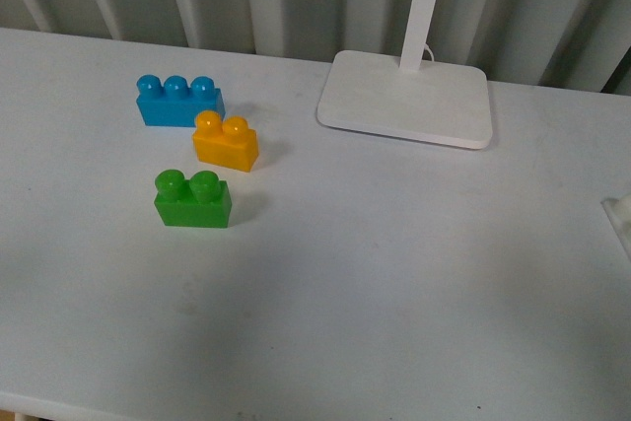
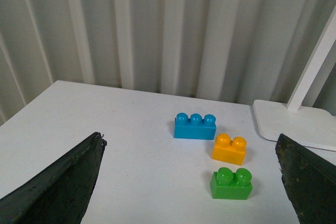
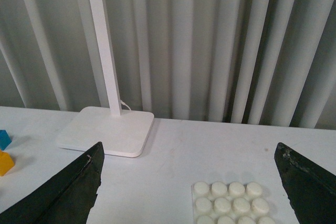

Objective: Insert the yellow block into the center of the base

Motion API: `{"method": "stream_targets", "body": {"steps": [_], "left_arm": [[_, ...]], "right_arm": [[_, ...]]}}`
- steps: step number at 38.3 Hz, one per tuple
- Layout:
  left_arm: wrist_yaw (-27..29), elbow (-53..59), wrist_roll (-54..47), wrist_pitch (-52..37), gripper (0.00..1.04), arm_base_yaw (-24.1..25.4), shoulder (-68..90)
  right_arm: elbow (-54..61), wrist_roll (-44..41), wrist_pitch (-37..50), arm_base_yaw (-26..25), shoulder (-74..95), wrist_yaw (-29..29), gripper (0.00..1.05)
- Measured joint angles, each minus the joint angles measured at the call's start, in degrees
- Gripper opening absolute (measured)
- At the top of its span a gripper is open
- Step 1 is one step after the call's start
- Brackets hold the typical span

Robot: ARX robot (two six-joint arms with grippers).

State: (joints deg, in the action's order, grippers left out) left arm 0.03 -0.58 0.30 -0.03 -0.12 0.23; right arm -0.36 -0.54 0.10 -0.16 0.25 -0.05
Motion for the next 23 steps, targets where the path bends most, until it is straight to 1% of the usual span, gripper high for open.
{"method": "stream_targets", "body": {"steps": [23], "left_arm": [[0.0,0.0,0.0,0.0,0.98,0.0,0.0]], "right_arm": [[0.0,0.0,0.0,0.0,0.0,0.0,0.95]]}}
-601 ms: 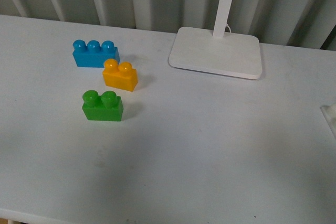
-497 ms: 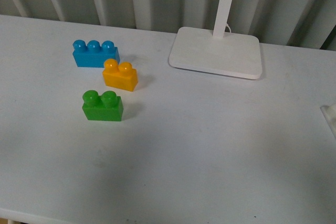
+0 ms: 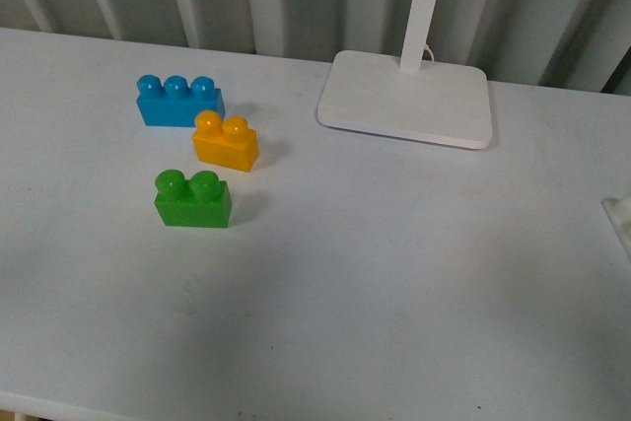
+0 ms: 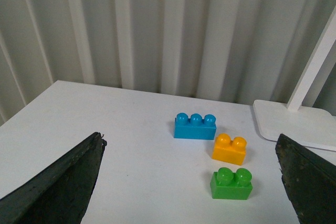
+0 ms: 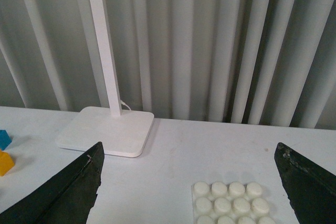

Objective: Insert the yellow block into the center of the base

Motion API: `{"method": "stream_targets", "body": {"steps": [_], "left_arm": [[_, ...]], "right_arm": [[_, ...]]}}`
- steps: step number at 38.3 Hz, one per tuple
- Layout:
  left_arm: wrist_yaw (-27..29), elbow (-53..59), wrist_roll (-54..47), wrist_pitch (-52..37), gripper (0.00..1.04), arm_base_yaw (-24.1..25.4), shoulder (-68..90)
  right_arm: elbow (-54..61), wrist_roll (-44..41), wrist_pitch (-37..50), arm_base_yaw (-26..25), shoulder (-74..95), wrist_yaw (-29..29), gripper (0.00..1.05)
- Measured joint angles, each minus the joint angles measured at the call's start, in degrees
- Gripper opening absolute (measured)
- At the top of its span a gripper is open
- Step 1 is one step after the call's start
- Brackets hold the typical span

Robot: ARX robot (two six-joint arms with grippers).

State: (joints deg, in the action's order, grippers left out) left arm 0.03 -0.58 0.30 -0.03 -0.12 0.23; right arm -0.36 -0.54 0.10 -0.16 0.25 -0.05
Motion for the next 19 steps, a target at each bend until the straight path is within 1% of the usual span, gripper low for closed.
{"method": "stream_targets", "body": {"steps": [11,12,13,14,15,17,18,19], "left_arm": [[0.0,0.0,0.0,0.0,0.98,0.0,0.0],[0.04,0.0,0.0,0.0,0.98,0.0,0.0],[0.02,0.0,0.0,0.0,0.98,0.0,0.0],[-0.11,0.0,-0.02,0.0,0.98,0.0,0.0],[-0.07,0.0,-0.02,0.0,0.98,0.0,0.0],[0.0,0.0,-0.02,0.0,0.98,0.0,0.0],[0.0,0.0,-0.02,0.0,0.98,0.0,0.0],[0.0,0.0,-0.02,0.0,0.98,0.0,0.0]], "right_arm": [[-0.02,0.09,-0.13,-0.02,0.09,-0.13,0.95],[-2.29,1.68,-5.9,-0.83,2.67,-2.95,0.95],[-5.07,2.84,-11.74,-2.19,7.08,-5.57,0.95],[-8.0,3.48,-15.47,-4.92,14.14,-8.92,0.95],[-9.16,3.52,-14.47,-7.45,19.12,-10.95,0.95],[-11.52,2.86,-7.58,-14.03,30.75,-14.53,0.95],[-13.27,1.66,-2.69,-17.44,37.27,-16.26,0.95],[-14.23,0.96,-0.15,-18.99,40.63,-16.7,0.95]]}}
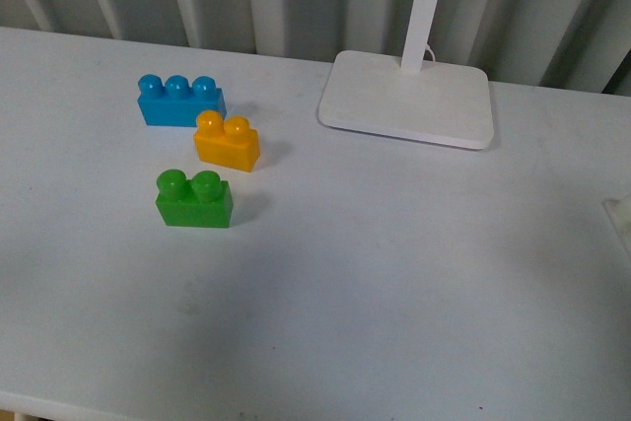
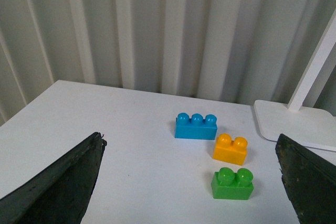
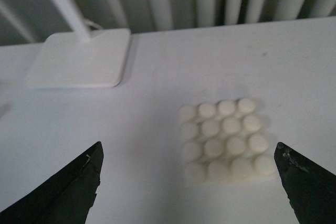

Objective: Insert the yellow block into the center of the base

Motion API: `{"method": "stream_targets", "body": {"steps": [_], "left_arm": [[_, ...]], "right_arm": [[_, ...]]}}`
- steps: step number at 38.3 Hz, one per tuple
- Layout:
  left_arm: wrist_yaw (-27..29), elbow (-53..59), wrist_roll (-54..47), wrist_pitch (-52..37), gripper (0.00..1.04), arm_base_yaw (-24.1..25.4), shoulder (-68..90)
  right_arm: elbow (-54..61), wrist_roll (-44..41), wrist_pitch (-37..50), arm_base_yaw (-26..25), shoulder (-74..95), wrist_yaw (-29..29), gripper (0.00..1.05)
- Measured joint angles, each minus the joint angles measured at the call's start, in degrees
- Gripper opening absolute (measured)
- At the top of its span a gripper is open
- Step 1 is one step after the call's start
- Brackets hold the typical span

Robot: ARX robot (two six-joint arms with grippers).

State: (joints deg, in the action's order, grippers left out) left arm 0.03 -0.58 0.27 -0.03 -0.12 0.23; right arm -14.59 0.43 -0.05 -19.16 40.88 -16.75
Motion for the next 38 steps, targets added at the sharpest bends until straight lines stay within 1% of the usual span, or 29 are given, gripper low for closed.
{"method": "stream_targets", "body": {"steps": [2,4,6,9,11,15,17,18,27,38], "left_arm": [[0.0,0.0,0.0,0.0,0.98,0.0,0.0],[0.0,0.0,0.0,0.0,0.98,0.0,0.0],[-0.02,0.0,0.0,0.0,0.98,0.0,0.0],[0.0,0.0,0.0,0.0,0.98,0.0,0.0],[0.0,0.0,0.0,0.0,0.98,0.0,0.0],[0.0,0.0,0.0,0.0,0.98,0.0,0.0],[0.0,0.0,0.0,0.0,0.98,0.0,0.0],[0.0,0.0,0.0,0.0,0.98,0.0,0.0],[0.0,0.0,0.0,0.0,0.98,0.0,0.0],[0.0,0.0,0.0,0.0,0.98,0.0,0.0]], "right_arm": [[-3.06,-2.49,7.8,-3.74,9.9,-1.01,0.95],[-6.93,-5.49,12.17,-6.32,19.63,-3.08,0.95],[-9.62,-7.21,13.42,-7.32,25.94,-3.39,0.95],[-13.9,-9.84,13.84,-8.66,36.37,-5.66,0.95],[-17.25,-12.04,16.13,-9.11,45.59,-4.5,0.95],[-22.93,-14.01,15.06,-9.68,57.27,-4.74,0.95],[-25.27,-13.66,11.37,-9.75,60.61,-6.99,0.95],[-26.12,-13.64,10.84,-9.7,62.6,-7.19,0.95],[-29.48,-13.29,11.34,-7.37,71.3,-3.67,0.95],[-30.27,-13.79,10.4,-4.83,74.18,-0.37,0.95]]}}
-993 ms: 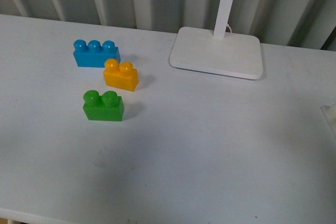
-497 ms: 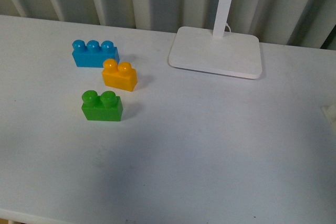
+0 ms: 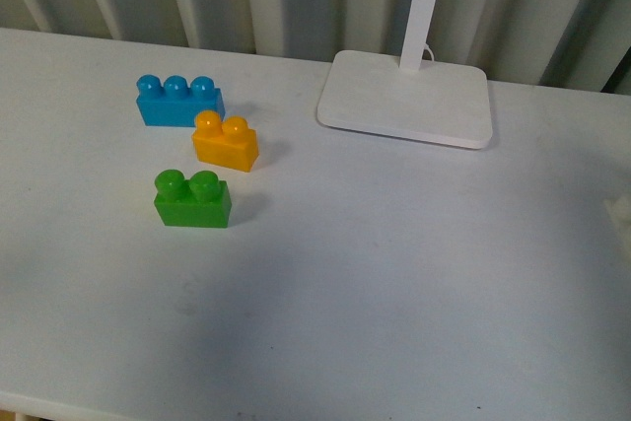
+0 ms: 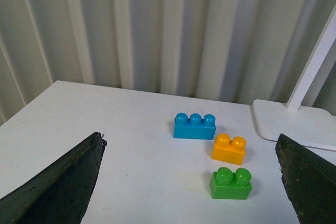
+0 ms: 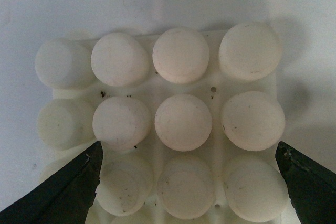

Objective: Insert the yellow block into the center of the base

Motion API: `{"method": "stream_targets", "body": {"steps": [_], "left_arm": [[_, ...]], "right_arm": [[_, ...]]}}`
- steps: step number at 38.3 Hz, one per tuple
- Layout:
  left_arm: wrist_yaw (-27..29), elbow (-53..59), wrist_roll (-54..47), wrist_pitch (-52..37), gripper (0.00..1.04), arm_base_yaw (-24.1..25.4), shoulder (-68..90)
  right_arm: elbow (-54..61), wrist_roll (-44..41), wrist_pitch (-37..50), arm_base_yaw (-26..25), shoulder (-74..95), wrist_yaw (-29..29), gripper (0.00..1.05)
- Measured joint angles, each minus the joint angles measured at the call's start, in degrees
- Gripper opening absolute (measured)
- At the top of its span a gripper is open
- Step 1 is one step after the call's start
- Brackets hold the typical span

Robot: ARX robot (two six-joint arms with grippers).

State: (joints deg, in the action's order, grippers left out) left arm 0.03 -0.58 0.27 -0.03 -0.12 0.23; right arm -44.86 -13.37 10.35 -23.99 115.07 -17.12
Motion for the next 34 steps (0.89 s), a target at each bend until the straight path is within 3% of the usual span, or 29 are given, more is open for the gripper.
{"method": "stream_targets", "body": {"steps": [16,25,34], "left_arm": [[0.0,0.0,0.0,0.0,0.98,0.0,0.0],[0.0,0.0,0.0,0.0,0.98,0.0,0.0],[0.0,0.0,0.0,0.0,0.98,0.0,0.0]], "right_arm": [[1.01,6.05,-0.46,8.09,-0.66,3.54,0.96],[-1.29,15.96,-0.63,22.67,0.72,7.65,0.96],[-11.23,27.65,-4.02,37.51,5.95,12.46,0.95]]}}
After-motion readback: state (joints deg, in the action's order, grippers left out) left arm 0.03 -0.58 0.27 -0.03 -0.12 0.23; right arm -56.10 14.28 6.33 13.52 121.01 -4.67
